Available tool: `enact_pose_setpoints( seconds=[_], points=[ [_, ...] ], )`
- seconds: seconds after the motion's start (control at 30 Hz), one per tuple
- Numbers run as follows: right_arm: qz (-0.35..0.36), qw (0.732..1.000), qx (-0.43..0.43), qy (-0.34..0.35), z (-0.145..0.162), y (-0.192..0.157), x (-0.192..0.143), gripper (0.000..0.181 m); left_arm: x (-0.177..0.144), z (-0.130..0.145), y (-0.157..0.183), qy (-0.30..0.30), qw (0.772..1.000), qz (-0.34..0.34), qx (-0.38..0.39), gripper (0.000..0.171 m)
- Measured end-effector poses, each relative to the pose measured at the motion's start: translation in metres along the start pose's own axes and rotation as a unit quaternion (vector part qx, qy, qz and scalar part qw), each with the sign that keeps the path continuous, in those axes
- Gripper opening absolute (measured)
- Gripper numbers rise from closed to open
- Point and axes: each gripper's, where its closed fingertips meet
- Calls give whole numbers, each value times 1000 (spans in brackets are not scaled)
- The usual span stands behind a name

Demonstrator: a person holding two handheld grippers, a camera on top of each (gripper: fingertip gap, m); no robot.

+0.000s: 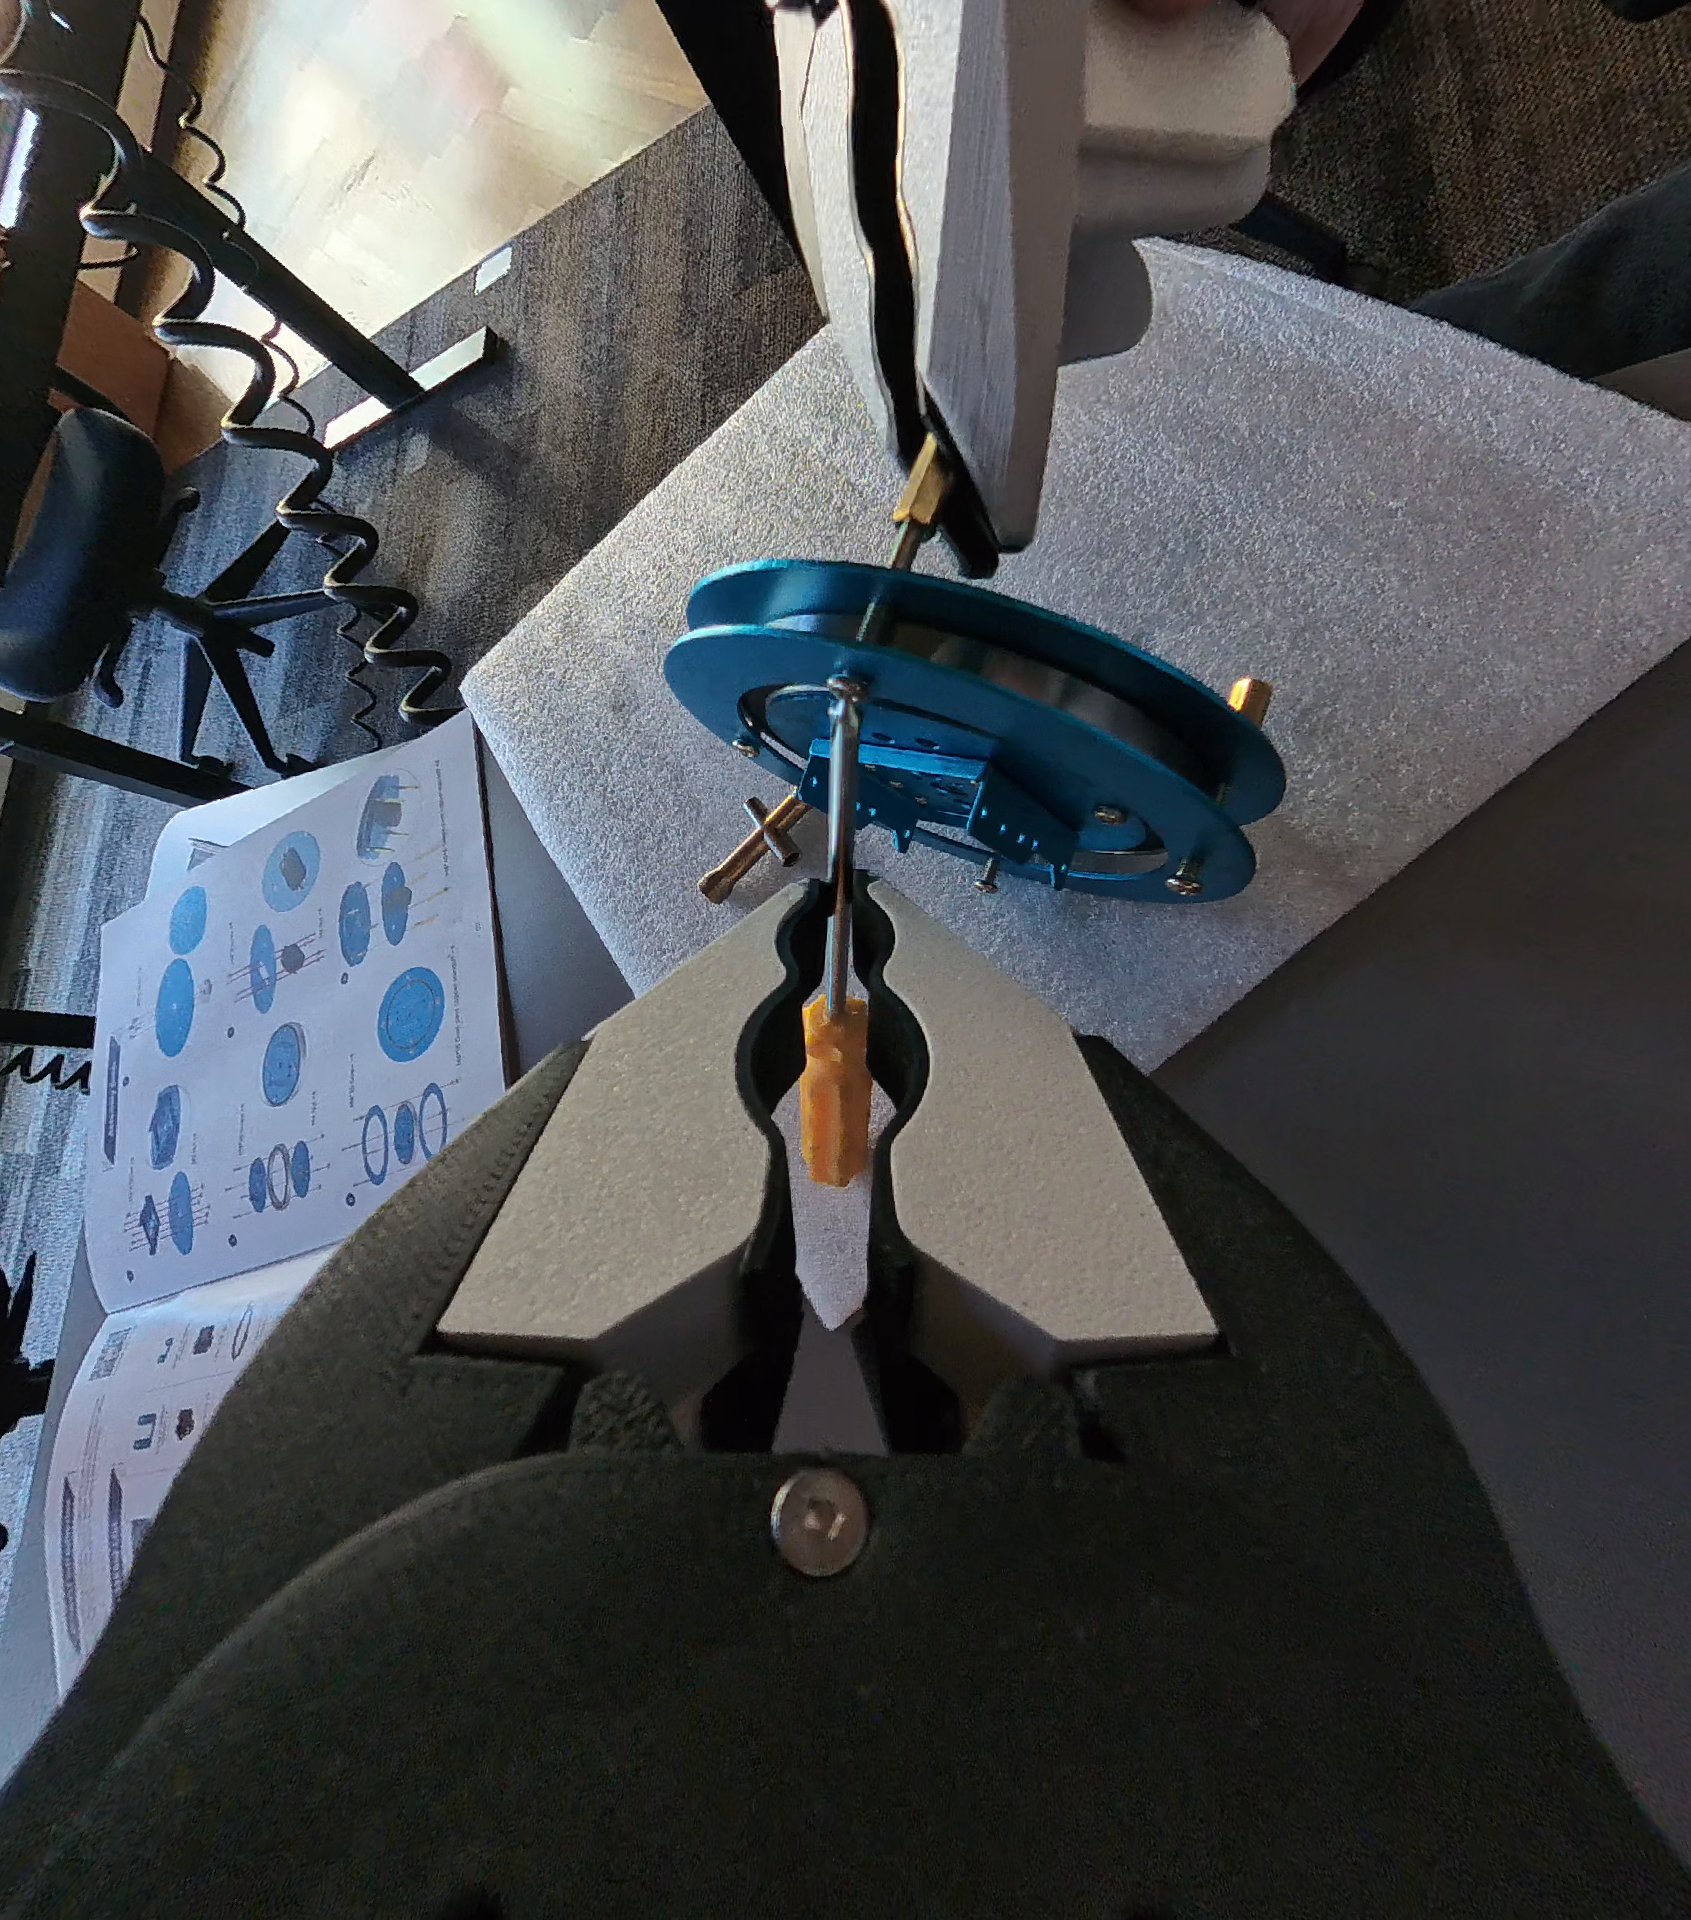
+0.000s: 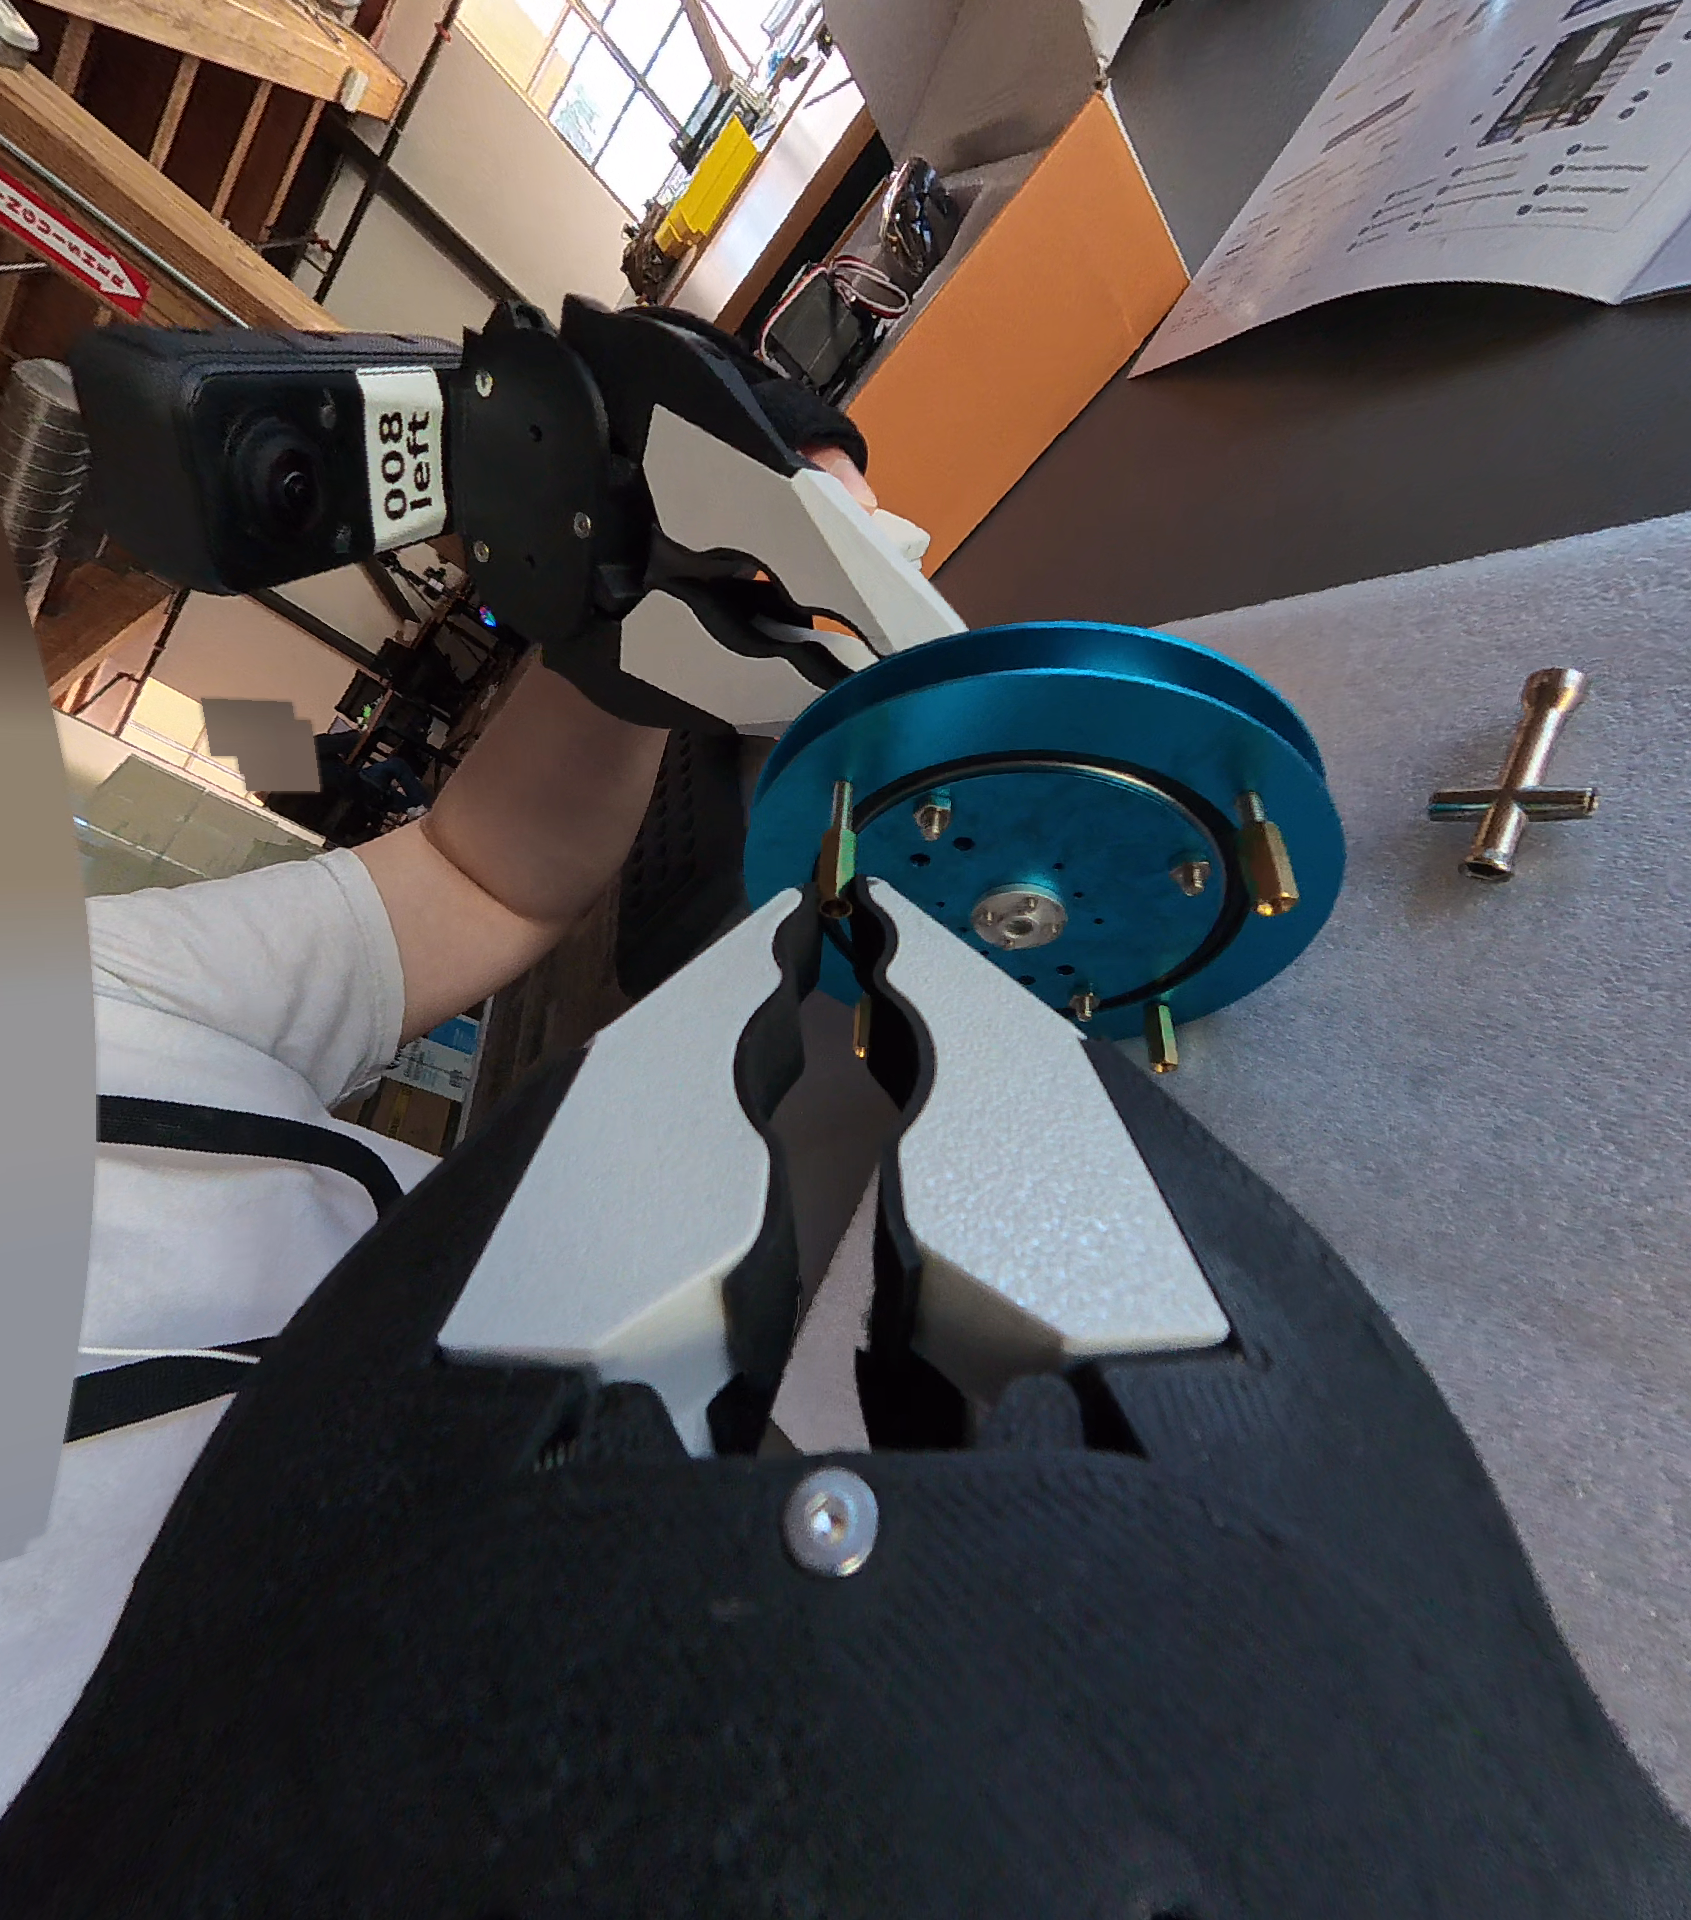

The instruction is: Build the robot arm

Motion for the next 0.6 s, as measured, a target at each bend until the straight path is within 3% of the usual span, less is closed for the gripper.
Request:
enact_pose_setpoints(
  seconds=[0.6],
  points=[
    [62,993,-98,-11,-3,2,-1,9,3,1,1,-7,1000,4,0,3]
  ],
)
Point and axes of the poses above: each gripper's, where its closed fingertips meet, x out along the fingers, z out of its underside, y = z × x across the jaws, and after that the axes turned 2 degrees about z, right-handed
